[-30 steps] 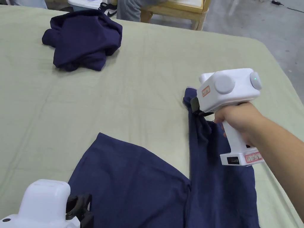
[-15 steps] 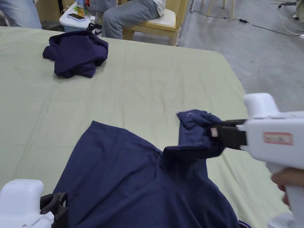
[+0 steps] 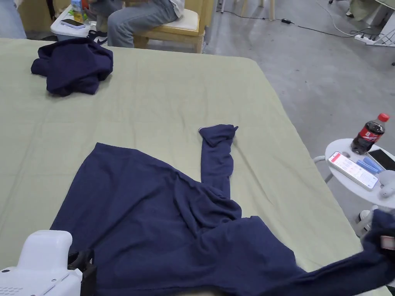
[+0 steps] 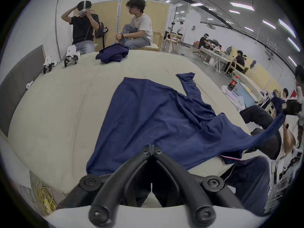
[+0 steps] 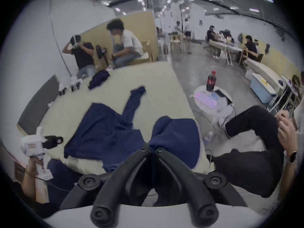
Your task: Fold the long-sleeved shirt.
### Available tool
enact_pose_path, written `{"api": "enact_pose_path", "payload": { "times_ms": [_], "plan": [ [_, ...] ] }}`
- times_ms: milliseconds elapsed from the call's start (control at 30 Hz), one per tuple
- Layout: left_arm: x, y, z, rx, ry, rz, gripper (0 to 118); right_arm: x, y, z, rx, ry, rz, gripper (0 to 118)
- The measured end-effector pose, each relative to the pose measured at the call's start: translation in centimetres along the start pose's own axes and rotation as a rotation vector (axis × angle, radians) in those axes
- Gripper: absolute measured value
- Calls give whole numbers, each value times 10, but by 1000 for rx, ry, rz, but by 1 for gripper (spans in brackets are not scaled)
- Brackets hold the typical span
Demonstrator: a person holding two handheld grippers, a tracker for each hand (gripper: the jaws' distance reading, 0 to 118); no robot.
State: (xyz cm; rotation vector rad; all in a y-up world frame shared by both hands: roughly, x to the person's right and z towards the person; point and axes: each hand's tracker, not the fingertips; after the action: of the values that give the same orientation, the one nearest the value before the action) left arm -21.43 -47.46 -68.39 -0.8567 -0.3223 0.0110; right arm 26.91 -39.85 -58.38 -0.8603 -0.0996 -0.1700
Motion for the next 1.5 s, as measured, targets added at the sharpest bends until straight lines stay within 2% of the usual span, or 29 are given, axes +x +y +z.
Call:
{"api": "enact_pose_path", "payload": {
  "times_ms": [100, 200, 267, 300, 333, 400, 433, 467, 500, 567, 667, 700, 733, 767, 800, 833, 900, 933, 967, 1067, 1200, 1233, 1267, 1300, 1333, 1367, 1400, 1433, 1500],
  "plan": [
    [3, -6, -10, -20, 11, -18, 0, -10, -19, -99, -169, -42, 14, 2],
    [1, -13, -14, -40, 19, -9, 0, -18, -45, -176, -349, 12, -65, 2],
    [0, -17, -14, -50, 18, -7, 0, -20, -64, -201, -404, -8, -78, 3],
    [-1, -18, -13, -51, 17, -11, 0, -21, -64, -200, -398, -22, -51, 9],
    [-1, -18, -11, -56, 22, -21, 0, -22, -61, -194, -385, -32, -32, 21],
    [-4, -19, -6, -51, 36, -41, 0, -25, -53, -162, -272, -55, 25, 90],
    [-4, -18, -1, -44, 37, -46, 0, -29, -48, -145, -216, -60, 51, 112],
    [-5, -17, 3, -39, 38, -49, 0, -33, -46, -121, -129, -29, 76, 117],
    [-5, -16, 7, -32, 33, -53, 0, -38, -44, -99, -40, 8, 91, 114],
    [-1, -17, 15, -6, 22, -58, 0, -58, -47, -64, 72, 27, 102, 117],
    [7, -26, 20, 21, 16, -62, 0, -102, -74, -27, 117, 36, 90, 118],
    [9, -31, 19, 24, 12, -56, 0, -112, -85, -29, 109, 39, 80, 115],
    [10, -34, 17, 23, 5, -50, 0, -123, -99, -32, 120, 39, 70, 105],
    [13, -39, 14, 7, 1, -41, 0, -132, -116, -38, 138, 44, 72, 65],
    [17, -45, 12, 5, -3, -36, 0, -139, -123, -44, 119, 53, 77, 14],
    [19, -49, 10, 5, -14, -34, 0, -148, -130, -53, 62, 64, 93, 1],
    [22, -54, 6, -17, -32, -34, 0, -160, -144, -64, 60, 18, 105, 1],
    [25, -57, 4, -24, -37, -34, 0, -159, -146, -69, 5, 106, 82, 1],
    [25, -59, 3, -33, -39, -34, 0, -159, -147, -75, -27, 137, 50, 0],
    [22, -60, 2, -48, -36, -42, 0, -158, -139, -82, -8, 105, 87, 0],
    [13, -55, 1, -50, -36, -27, 0, -138, -60, -96, 89, 121, 125, 0],
    [11, -53, 0, -48, -33, -24, 0, -130, -32, -109, 76, 140, 118, 0],
    [9, -50, -1, -47, -29, -23, 0, -122, -7, -126, 43, 207, 109, 1],
    [7, -47, -2, -44, -22, -20, 0, -112, 17, -142, 14, 237, 105, 4],
    [5, -45, -3, -42, -17, -15, 0, -107, 32, -161, -11, 245, 115, 20],
    [2, -43, -5, -41, -15, -8, 0, -104, 46, -183, -25, 225, 126, 66],
    [1, -40, -7, -43, -13, -3, 0, -103, 54, -203, -59, 202, 152, 101],
    [-1, -38, -9, -44, -7, 1, 0, -98, 63, -229, -113, 195, 188, 114],
    [-5, -34, -14, -46, -2, 6, 0, -93, 68, -261, -183, 223, 203, 102]
  ]
}}
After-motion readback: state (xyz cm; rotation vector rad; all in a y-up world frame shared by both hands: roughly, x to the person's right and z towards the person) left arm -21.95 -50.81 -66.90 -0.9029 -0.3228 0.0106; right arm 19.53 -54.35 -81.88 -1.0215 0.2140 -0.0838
